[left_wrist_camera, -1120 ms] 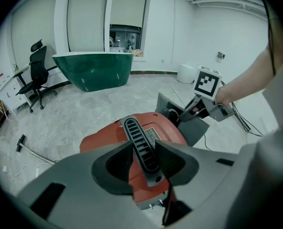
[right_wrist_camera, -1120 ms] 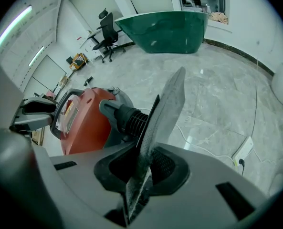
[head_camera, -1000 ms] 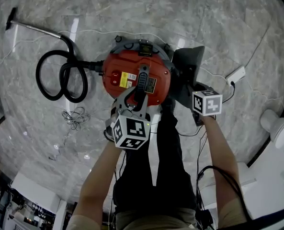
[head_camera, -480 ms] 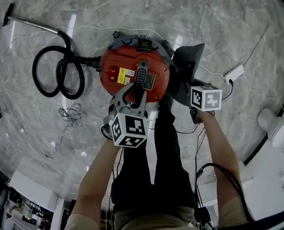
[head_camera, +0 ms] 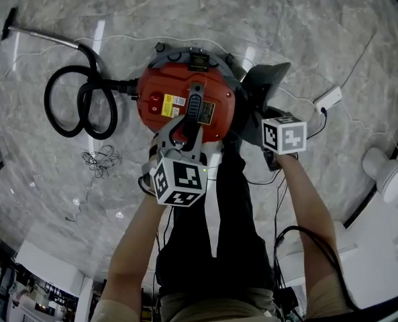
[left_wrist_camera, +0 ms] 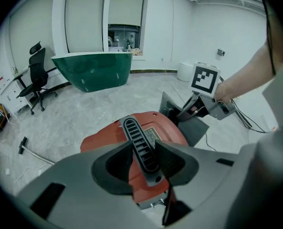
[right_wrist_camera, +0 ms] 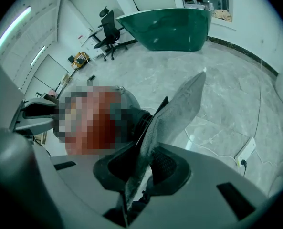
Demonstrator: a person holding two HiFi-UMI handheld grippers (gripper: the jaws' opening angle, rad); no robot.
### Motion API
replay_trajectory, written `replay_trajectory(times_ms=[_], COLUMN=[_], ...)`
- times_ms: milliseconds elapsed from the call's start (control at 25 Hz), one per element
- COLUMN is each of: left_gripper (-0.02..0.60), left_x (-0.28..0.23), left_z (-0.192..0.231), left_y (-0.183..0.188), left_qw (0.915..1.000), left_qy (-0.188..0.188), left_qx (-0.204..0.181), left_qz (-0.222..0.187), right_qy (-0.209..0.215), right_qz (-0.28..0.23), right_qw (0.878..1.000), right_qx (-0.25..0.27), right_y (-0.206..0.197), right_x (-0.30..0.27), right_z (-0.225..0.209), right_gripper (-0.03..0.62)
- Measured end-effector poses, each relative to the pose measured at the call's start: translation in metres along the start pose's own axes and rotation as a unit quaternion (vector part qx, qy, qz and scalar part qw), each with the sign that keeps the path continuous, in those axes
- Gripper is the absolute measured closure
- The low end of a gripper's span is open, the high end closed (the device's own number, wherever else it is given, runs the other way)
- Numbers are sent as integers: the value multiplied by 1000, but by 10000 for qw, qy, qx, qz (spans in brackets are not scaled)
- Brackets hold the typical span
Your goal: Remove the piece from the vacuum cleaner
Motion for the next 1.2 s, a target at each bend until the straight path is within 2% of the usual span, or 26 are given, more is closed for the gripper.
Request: replay_trajectory(times_ms=[240,400,600,800,1000,1200], left_gripper=[437,437,437,437,437,437], left_x=[1,1,1,1,1,0], left_z=[-1,0,-1,-1,1,1], left_y=[0,0,1,2,0,1], left_qw=[10000,10000,10000,9999,9999,9999], left_qy=[-4,-6,-2,4,-53,-39], left_qx=[14,18,64,32,57,73], left_qz=[-3,-4,30,96,79,61], right_qy=[112,336,525,669,795,809], right_qz=[5,-101,-89,112,148,335], right_qw=[9996,9986,9950,9801,9713,9527], right_qx=[252,405,848,1866,2237,2911], right_y=[0,0,1,3,2,10], right_x=[-4,-4,-3,-6,-6,-10], right_z=[3,0,-1,3,3,7], right_gripper=[540,539,536,528,526,530])
Point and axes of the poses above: the fingertips, and each gripper's own axes: x backward along the fingers, z to its left, y out of its top, the point moved 10 cm from there along x, backward along the fingers, and after that the axes turned 8 degrees about x, right-handed, at the moved point
